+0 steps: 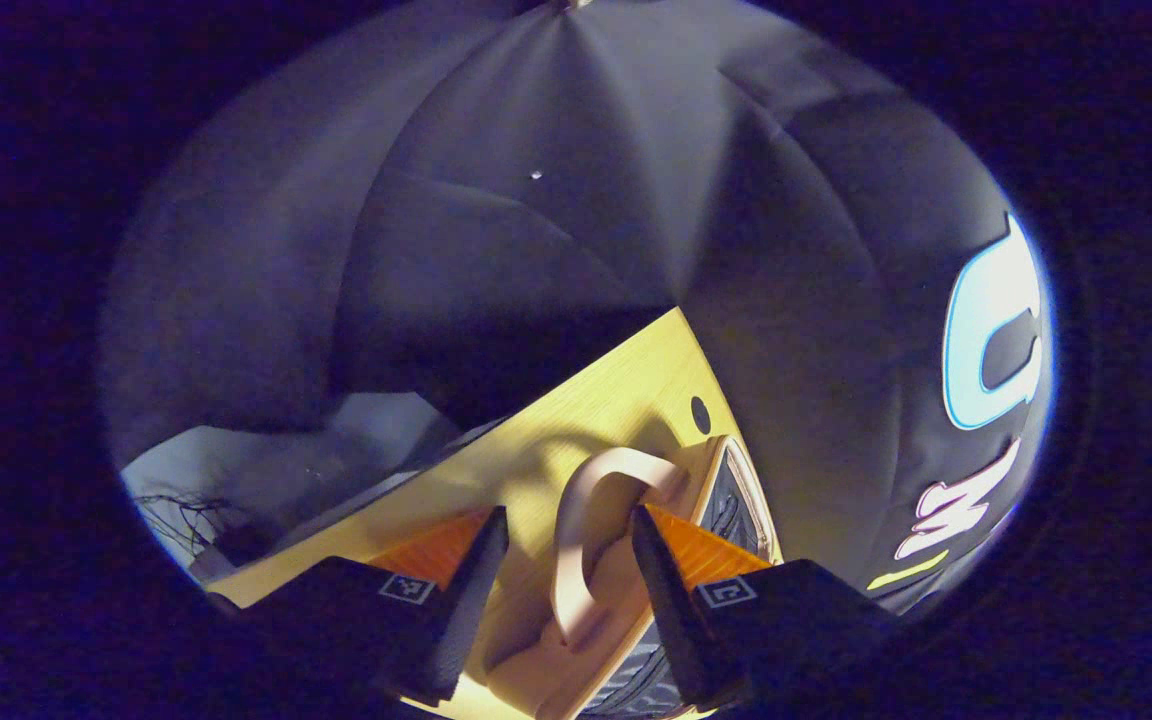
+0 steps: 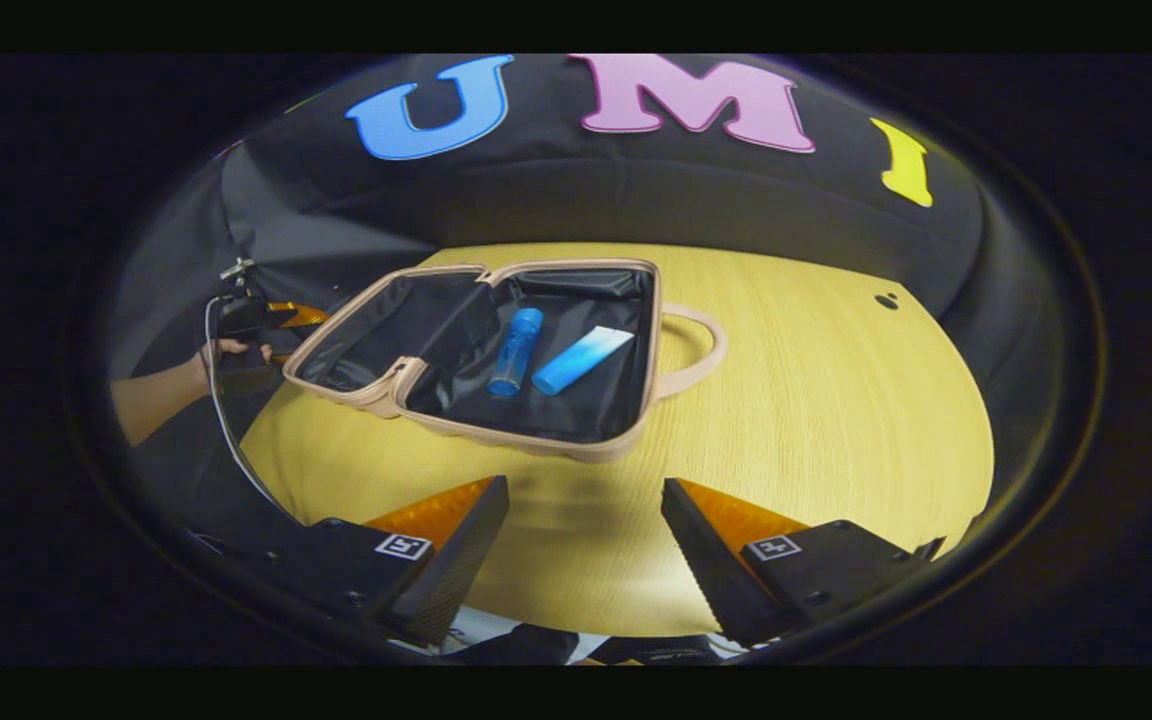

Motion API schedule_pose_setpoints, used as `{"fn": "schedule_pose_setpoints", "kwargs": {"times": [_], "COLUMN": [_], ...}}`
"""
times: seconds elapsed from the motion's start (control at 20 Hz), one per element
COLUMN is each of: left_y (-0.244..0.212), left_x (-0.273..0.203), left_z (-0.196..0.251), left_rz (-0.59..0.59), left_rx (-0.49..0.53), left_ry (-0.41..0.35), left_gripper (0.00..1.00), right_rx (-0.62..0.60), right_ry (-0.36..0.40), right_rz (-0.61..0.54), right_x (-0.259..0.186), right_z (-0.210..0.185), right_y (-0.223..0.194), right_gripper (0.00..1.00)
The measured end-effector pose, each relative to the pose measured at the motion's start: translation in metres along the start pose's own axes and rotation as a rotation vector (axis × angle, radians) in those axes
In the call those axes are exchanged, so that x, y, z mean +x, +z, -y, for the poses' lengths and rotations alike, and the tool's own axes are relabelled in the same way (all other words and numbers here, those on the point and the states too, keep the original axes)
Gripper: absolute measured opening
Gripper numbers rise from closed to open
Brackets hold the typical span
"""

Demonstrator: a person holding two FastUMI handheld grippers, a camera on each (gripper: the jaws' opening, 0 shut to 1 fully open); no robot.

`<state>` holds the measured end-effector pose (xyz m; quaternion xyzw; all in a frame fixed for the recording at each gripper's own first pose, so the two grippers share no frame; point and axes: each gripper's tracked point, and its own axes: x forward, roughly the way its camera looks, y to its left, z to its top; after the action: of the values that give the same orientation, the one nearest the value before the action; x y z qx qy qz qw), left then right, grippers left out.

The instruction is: First open the suitcase, pack the skin care products into it, and then close the suitcase.

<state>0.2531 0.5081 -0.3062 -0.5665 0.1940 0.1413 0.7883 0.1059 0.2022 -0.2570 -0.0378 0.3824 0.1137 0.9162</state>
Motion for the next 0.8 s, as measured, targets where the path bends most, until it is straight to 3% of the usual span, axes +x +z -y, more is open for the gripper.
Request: {"fn": "schedule_pose_setpoints", "kwargs": {"times": [0.05, 0.1, 0.15, 0.25, 0.5, 0.6, 0.65, 0.8], "left_y": [-0.003, -0.006, -0.008, -0.008, 0.001, 0.008, 0.01, 0.007], "left_x": [0.001, 0.001, 0.007, -0.001, -0.023, -0.046, -0.058, -0.093], "left_z": [0.002, 0.004, -0.002, -0.001, 0.033, 0.065, 0.082, 0.143], "left_rz": [-0.011, -0.032, -0.028, -0.012, 0.034, 0.045, 0.047, 0.049], "left_rx": [-0.043, -0.083, -0.098, -0.08, 0.156, 0.195, 0.223, 0.365], "left_ry": [-0.021, -0.034, -0.008, 0.013, 0.034, 0.018, 0.009, -0.036], "left_gripper": [0.76, 0.57, 0.49, 0.2, 0.08, 0.07, 0.12, 0.07], "right_rx": [0.016, 0.02, 0.017, 0.01, 0.041, 0.054, 0.054, 0.094], "right_ry": [-0.003, -0.01, -0.018, -0.032, -0.041, -0.036, -0.051, -0.022], "right_rz": [-0.007, -0.007, 0.0, 0.009, 0.011, 0.01, 0.003, 0.024], "right_x": [0.001, 0.002, 0.003, 0.002, -0.003, -0.004, -0.005, -0.011], "right_z": [0.002, 0.005, 0.012, 0.024, 0.042, 0.044, 0.047, 0.043], "right_y": [-0.001, -0.001, 0.0, 0.003, 0.003, 0.003, 0.003, 0.014], "right_gripper": [0.98, 0.98, 0.98, 0.98, 0.98, 0.98, 0.98, 0.98]}}
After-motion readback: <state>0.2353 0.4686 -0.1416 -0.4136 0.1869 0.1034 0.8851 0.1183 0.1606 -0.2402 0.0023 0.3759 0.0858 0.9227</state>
